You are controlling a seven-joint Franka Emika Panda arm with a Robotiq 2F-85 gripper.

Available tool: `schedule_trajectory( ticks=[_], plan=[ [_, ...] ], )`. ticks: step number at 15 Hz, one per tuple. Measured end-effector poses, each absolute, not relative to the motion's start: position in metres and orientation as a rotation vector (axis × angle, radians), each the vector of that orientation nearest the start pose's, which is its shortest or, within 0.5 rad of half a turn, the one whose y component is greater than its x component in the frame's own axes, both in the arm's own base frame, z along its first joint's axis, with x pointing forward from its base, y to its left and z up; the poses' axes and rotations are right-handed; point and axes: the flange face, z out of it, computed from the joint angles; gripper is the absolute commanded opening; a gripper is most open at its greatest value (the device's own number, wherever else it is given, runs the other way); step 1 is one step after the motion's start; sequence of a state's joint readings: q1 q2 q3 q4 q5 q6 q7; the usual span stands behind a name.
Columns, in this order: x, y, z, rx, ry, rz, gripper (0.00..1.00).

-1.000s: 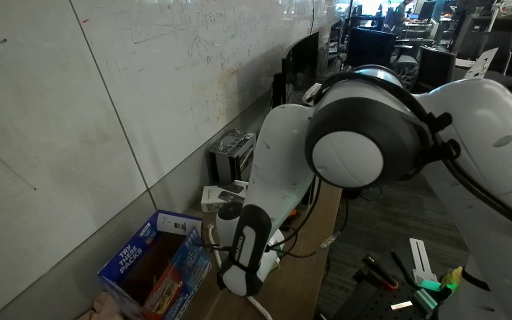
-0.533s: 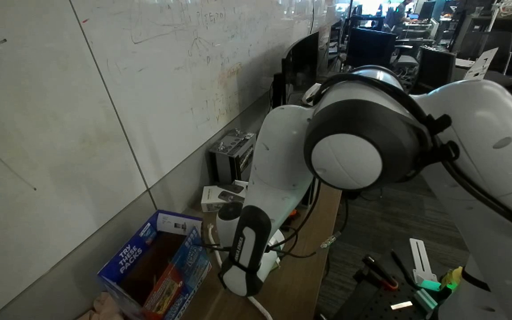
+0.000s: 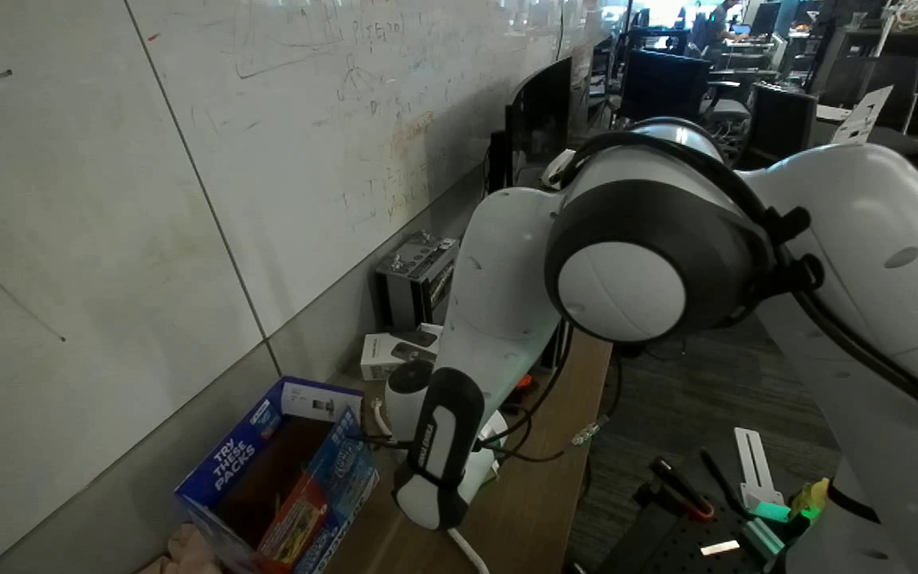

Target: Pick up the two white ropes and put them in the box

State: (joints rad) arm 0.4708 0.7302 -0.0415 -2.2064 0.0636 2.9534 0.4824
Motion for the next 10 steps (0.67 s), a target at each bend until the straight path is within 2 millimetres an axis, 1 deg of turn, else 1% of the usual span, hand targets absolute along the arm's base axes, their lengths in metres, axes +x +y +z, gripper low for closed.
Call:
schedule_trajectory(
  ticks=[1,3,5,7,10],
  plan=[
    [0.477,0.210,0.049,-3.142,0.168,-0.034,0.12],
    [0.479,0.207,0.051,-3.140,0.177,-0.030,0.13],
    [0.483,0.205,0.064,-3.130,0.183,-0.031,0.13],
    [0.488,0.202,0.092,-3.115,0.195,-0.065,0.12],
    [0.490,0.200,0.152,-3.092,0.200,-0.118,0.13]
  ],
)
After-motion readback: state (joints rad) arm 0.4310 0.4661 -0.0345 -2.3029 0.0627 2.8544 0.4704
